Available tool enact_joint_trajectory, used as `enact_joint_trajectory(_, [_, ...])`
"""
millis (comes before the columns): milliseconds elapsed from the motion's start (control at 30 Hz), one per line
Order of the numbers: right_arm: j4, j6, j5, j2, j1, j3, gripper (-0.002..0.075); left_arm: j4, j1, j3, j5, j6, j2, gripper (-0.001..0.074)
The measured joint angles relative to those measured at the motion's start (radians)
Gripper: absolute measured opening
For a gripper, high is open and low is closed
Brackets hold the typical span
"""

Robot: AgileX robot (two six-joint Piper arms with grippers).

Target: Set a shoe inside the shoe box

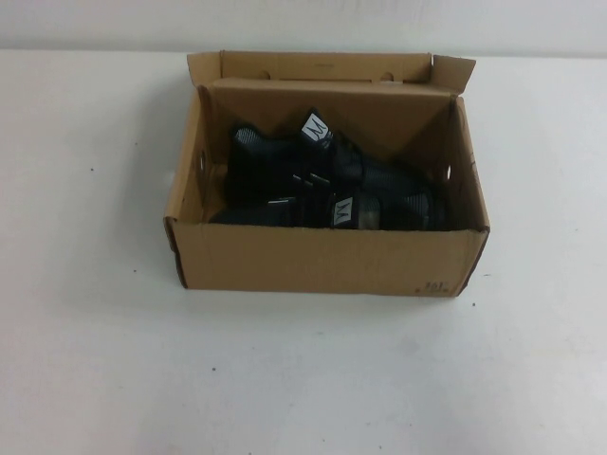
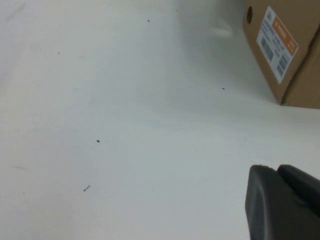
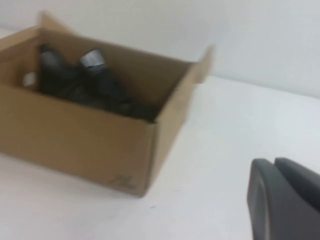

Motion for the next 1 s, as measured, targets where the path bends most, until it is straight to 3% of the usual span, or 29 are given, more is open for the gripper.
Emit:
enact_joint_trajectory(167, [0.068,0.0,0.009,-0.064,-0.185,0.022,-0.0017,0.0,0.0,0.0,0.0,0.0,0.0,-0.0001])
enact_joint_trajectory(267, [0.092,0.0,-0.001,-0.076,-0.243,0.088,-0.0017,0.0,0.0,0.0,0.0,0.0,0.0,-0.0001])
enact_joint_trajectory(500, [0.124,0.0,-0.144,-0.08,-0.259,0.307,-0.0017,0.0,0.0,0.0,0.002,0.0,0.0,-0.0001])
enact_joint_trajectory(1000, [0.112,0.0,-0.079,-0.08,-0.259,0.319,-0.0017,0.0,0.0,0.0,0.002,0.002,0.0,-0.0001])
